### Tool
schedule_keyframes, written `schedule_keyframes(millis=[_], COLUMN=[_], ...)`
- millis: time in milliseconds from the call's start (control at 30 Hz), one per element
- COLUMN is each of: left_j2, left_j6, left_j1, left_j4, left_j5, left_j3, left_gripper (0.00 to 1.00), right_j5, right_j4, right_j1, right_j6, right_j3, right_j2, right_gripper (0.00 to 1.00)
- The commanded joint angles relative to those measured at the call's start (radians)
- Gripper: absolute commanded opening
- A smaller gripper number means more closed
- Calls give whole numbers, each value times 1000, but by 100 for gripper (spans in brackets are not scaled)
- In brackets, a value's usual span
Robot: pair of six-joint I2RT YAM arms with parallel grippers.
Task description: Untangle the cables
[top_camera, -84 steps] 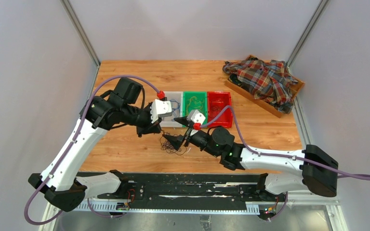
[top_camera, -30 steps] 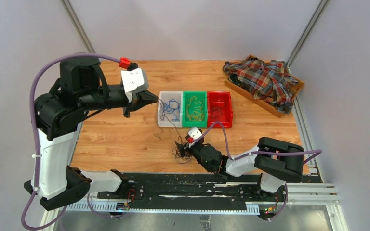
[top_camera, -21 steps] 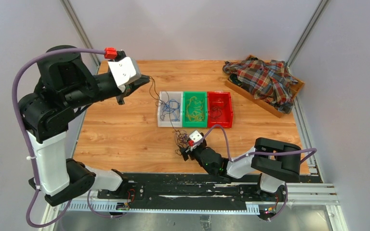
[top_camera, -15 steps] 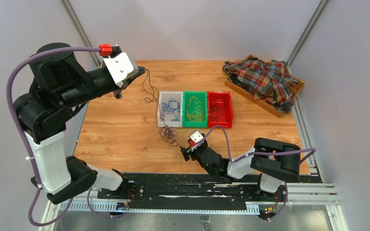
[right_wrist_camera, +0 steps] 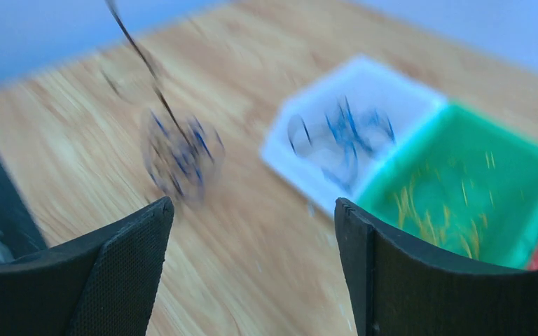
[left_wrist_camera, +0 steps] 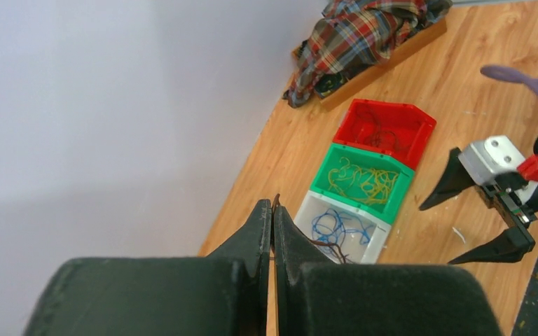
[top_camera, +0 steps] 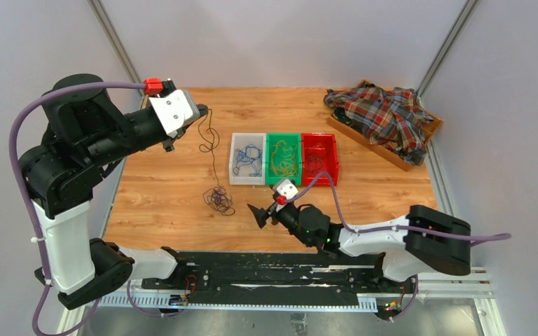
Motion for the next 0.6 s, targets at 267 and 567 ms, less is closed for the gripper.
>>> schedule_keyframes(millis=[267, 567], left_j2=[-47, -46], left_j6=[-7, -19], left_j1=[-8, -8], left_j4=[24, 26], left_j5=[77, 102], left_j3=[-44, -5], left_gripper=[0, 0], right_j5=[-431, -504], right_j4=[-338, -336], right_j1=[-75, -166], right_j6=[-135, -28], right_j3=[507, 518], right_j2=[-15, 97], right_gripper=[84, 60])
